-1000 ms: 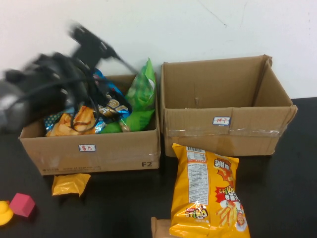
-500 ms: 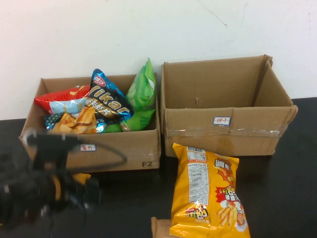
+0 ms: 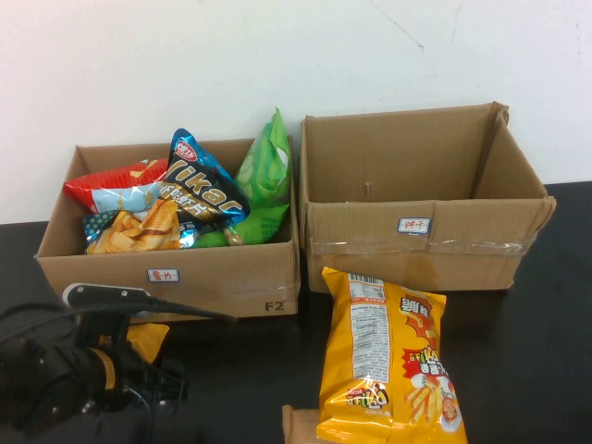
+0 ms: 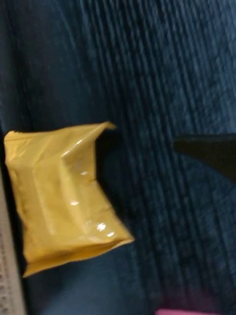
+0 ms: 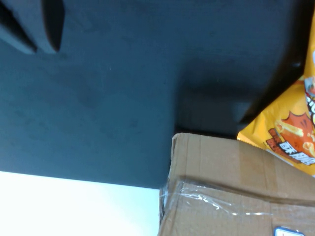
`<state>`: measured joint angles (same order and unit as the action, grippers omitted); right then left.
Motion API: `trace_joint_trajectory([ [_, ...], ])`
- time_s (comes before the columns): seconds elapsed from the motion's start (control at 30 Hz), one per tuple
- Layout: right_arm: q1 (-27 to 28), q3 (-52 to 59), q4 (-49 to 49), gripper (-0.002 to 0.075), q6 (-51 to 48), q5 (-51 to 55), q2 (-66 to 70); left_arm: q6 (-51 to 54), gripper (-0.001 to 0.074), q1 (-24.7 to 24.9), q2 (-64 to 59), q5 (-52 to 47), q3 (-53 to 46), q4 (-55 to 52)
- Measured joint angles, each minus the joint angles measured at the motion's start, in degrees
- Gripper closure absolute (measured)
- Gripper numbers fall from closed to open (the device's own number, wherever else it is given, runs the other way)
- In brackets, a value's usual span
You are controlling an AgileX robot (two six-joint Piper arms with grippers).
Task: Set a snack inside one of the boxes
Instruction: Pick up the biscuit
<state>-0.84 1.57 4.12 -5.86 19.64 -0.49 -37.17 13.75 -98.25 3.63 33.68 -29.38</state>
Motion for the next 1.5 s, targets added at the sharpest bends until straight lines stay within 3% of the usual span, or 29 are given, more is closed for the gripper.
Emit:
trace_joint_trajectory([
  [0.43, 0.0, 0.0, 0.0, 0.0727, 0.0, 0.0, 0.0, 4.98, 0.0042, -5.68, -4.34, 0.65, 7.51, -4.71],
  [0.93, 0.0, 0.0, 0.0, 0.0727, 0.0, 0.0, 0.0, 7.08, 0.0059, -5.81, -17.68, 1.17, 14.65, -8.06],
  [1.03, 0.0, 0.0, 0.0, 0.0727, 0.0, 0.0, 0.0, 5.4, 0.0189, -5.81, -17.91, -0.26, 15.31, -9.3],
  [1.2, 0.0, 0.0, 0.0, 0.0727, 0.0, 0.0, 0.0, -0.78, 0.06, -4.04, -17.91, -5.14, 15.8, -11.13],
  [1.3, 0.0, 0.0, 0.0, 0.0727, 0.0, 0.0, 0.0, -1.65, 0.0671, -1.52, -16.55, -7.14, 14.88, -11.17],
  [1.5, 0.0, 0.0, 0.0, 0.0727, 0.0, 0.0, 0.0, -1.98, 0.0708, 4.25, -8.14, -8.3, 9.82, -8.37],
])
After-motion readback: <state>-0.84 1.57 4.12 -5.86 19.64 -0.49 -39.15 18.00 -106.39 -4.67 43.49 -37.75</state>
